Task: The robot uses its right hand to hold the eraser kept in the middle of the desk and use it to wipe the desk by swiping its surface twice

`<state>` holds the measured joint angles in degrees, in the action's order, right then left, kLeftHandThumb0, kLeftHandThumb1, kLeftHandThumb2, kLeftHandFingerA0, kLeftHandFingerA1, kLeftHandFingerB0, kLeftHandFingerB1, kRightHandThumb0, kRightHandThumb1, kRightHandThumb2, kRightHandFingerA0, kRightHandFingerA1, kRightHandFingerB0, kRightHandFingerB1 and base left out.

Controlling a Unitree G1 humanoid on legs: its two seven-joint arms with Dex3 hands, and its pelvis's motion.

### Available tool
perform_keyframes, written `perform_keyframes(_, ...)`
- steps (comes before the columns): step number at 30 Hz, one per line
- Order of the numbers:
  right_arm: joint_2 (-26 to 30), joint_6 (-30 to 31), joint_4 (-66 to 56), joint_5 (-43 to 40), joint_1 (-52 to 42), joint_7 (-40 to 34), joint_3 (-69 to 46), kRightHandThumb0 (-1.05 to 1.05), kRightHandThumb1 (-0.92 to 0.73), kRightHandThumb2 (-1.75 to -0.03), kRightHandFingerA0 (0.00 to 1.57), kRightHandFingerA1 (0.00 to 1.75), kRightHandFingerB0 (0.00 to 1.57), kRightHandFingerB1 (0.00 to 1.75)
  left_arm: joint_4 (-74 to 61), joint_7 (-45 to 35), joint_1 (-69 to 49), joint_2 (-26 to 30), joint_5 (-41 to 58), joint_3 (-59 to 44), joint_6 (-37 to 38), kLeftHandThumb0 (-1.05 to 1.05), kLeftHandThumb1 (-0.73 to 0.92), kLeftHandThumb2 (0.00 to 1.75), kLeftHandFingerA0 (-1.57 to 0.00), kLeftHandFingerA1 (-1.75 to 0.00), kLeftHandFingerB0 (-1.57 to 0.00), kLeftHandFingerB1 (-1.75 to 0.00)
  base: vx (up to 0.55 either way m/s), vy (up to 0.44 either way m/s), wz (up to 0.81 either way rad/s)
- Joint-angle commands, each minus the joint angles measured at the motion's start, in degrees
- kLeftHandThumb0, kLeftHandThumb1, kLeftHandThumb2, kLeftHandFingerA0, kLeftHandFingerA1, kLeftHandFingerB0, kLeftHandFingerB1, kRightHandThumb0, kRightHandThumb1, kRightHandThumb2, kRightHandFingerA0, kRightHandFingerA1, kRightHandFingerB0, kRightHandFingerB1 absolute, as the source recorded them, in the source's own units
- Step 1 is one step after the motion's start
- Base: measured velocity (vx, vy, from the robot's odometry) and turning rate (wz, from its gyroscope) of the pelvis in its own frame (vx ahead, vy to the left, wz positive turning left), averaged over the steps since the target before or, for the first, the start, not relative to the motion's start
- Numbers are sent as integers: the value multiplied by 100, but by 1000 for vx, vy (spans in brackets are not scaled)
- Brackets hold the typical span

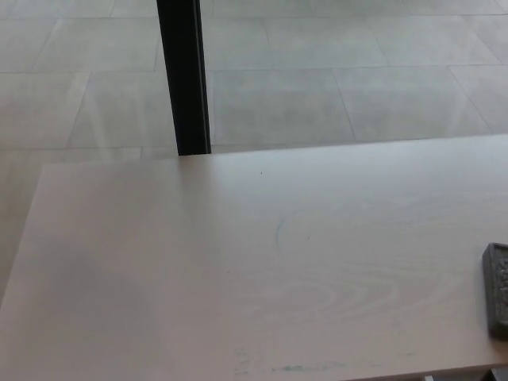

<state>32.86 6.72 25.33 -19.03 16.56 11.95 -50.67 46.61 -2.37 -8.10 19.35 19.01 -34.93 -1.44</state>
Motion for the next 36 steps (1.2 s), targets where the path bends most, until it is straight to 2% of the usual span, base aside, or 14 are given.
perform_keyframes(1,-94,-196,955,-637,-1383,-1030,-1638,-75,-72,-63,99,76,63,74,159,-16,-28,169,2,-36,80,-51,80,64,-53,-88,-35,-61,0,0,0)
perform_keyframes(4,-356,-500,1088,-615,-1609,-1081,-1761,-74,-74,-62,96,79,61,80,103,-7,-19,119,-14,2,85,-51,78,65,-52,-85,-34,-60,0,0,0)
perform_keyframes(5,-599,-472,1089,-612,-1725,-1222,-1793,-76,-56,-98,86,85,61,81,159,82,-2,139,-67,24,70,-51,80,64,-55,-85,-38,-62,0,0,0)
perform_keyframes(6,-636,-457,1103,-637,-1718,-1262,-1822,-74,-75,-63,88,85,57,85,158,74,-21,125,-66,27,87,-51,79,65,-54,-87,-38,-62,0,0,0)
perform_keyframes(15,-1170,-533,2015,-745,-1785,-1289,-1553,-67,-77,-63,90,91,42,81,148,415,62,179,-136,58,-94,-52,76,63,-60,-94,-46,-67,0,0,0)
perform_keyframes(16,-1217,-476,2090,-710,-1804,-1421,-1462,-69,-55,-97,95,91,50,78,157,422,56,191,-178,97,-75,-52,77,62,-60,-92,-48,-67,0,0,0)
perform_keyframes(17,-1305,-380,2090,-827,-1875,-1435,-1476,-68,-74,-61,97,86,46,78,108,424,55,170,-182,121,-67,-48,56,102,-67,-86,-41,-67,0,0,0)
perform_keyframes(18,-1303,-388,2087,-861,-1888,-1451,-1441,-68,-74,-61,97,86,46,78,108,429,54,172,-177,128,-67,-48,56,102,-67,-86,-41,-67,0,0,0)
perform_keyframes(19,-1354,-349,2215,-946,-1924,-1239,-1384,-67,-76,-64,90,92,42,80,128,390,75,162,-134,112,-52,-50,78,64,-55,-86,-38,-60,0,0,0)
perform_keyframes(21,-1416,-202,2104,-1010,-1953,-1323,-1285,-70,-76,-66,91,90,40,82,179,381,67,173,-130,112,-16,-51,76,64,-55,-85,-40,-63,0,0,0)
perform_keyframes(22,-1419,-233,2145,-1034,-1909,-1436,-1263,-70,-53,-97,97,93,45,76,165,412,57,182,-140,116,-38,-51,76,64,-57,-88,-41,-64,0,0,0)
perform_keyframes(23,-1424,-232,2106,-1017,-1938,-1461,-1205,-68,-76,-61,97,88,44,79,132,435,34,185,-164,137,-61,-51,77,64,-57,-89,-42,-64,0,0,0)
perform_keyframes(31,-1329,-318,2408,-1108,-1745,-1611,-919,-68,-74,-63,111,99,54,84,310,462,229,274,-134,173,-58,-52,75,62,-60,-90,-47,-65,0,0,0)
perform_keyframes(36,-1391,-388,2398,-1091,-1831,-1474,-617,-68,-72,-66,96,110,54,87,-140,532,109,151,-91,164,-165,-52,77,65,-58,-89,-38,-62,0,0,0)
